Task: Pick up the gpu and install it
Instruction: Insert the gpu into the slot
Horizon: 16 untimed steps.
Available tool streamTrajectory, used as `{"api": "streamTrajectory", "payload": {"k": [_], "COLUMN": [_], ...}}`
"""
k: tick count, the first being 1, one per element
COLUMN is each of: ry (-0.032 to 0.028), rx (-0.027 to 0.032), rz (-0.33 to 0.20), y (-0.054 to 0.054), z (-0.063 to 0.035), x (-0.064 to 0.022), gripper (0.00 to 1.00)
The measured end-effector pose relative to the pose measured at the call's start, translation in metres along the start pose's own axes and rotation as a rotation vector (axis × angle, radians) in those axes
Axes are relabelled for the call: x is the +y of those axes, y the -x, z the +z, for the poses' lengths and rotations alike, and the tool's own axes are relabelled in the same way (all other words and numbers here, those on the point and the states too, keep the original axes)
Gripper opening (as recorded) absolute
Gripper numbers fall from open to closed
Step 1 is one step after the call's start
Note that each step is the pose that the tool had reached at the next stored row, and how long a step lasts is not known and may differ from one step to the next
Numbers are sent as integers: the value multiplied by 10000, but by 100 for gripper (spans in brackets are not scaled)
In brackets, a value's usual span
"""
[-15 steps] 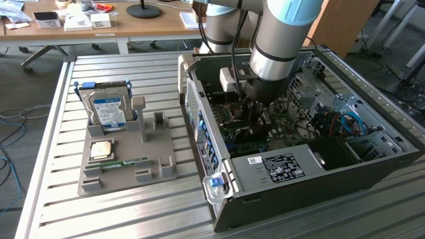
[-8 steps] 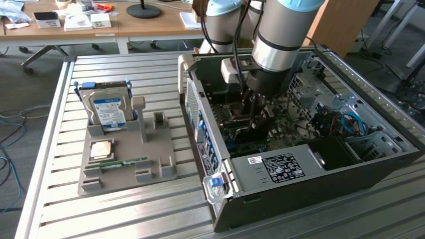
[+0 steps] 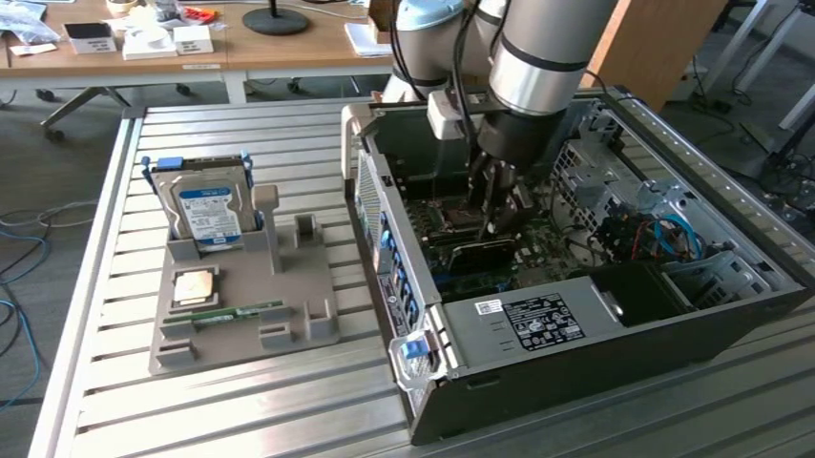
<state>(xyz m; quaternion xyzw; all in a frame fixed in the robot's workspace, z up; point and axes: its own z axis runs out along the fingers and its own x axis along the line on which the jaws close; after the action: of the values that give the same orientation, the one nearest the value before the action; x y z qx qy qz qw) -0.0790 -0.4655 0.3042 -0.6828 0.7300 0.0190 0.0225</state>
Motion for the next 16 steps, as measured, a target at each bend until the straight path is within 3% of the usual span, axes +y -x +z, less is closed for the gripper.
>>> {"api": "streamTrajectory", "payload": {"k": [10, 16], "ry": [-10, -11], "rx": [-1, -2], "rz": [0, -1], "y": [14, 17], "z": [-230, -288], "x": [-1, -1], "gripper": [58, 58]}}
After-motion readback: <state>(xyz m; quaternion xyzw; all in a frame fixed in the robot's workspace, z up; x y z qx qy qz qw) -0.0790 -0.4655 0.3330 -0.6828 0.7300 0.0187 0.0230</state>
